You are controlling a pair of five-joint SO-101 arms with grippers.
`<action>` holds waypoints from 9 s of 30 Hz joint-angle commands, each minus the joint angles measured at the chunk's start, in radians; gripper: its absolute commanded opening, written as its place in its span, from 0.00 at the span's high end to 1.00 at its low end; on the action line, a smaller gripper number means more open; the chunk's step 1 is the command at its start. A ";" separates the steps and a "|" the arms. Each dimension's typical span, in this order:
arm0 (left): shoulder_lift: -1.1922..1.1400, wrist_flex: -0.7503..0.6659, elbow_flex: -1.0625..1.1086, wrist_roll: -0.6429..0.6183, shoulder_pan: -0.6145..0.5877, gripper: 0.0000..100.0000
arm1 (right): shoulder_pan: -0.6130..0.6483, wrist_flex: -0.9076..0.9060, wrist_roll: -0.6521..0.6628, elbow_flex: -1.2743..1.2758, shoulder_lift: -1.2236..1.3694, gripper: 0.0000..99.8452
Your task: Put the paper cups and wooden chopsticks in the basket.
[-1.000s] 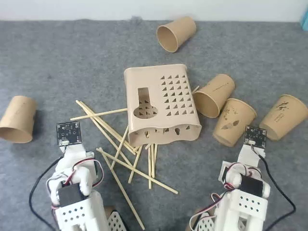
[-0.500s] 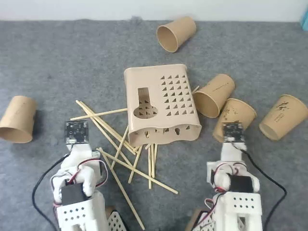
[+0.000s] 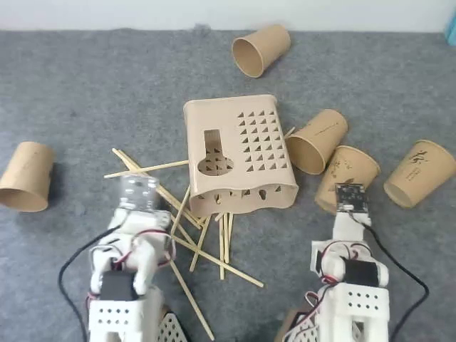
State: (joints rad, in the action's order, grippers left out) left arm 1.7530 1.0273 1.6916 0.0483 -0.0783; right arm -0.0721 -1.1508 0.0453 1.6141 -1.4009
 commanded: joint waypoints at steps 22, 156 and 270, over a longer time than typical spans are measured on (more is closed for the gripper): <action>0.015 0.172 -0.213 -0.081 0.466 0.75 | -0.033 0.021 0.014 -0.048 -0.015 0.99; -2.429 0.407 -2.714 -0.295 -0.080 0.99 | -0.084 0.058 0.014 -0.044 -0.015 0.99; -1.280 -0.310 -0.693 -0.219 -0.595 0.71 | 0.263 0.420 0.161 -0.784 0.430 0.99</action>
State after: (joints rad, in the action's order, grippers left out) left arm 0.5393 0.7327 1.0825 -0.1527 -0.6659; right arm 0.1550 -0.8853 0.2601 0.9114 -1.1293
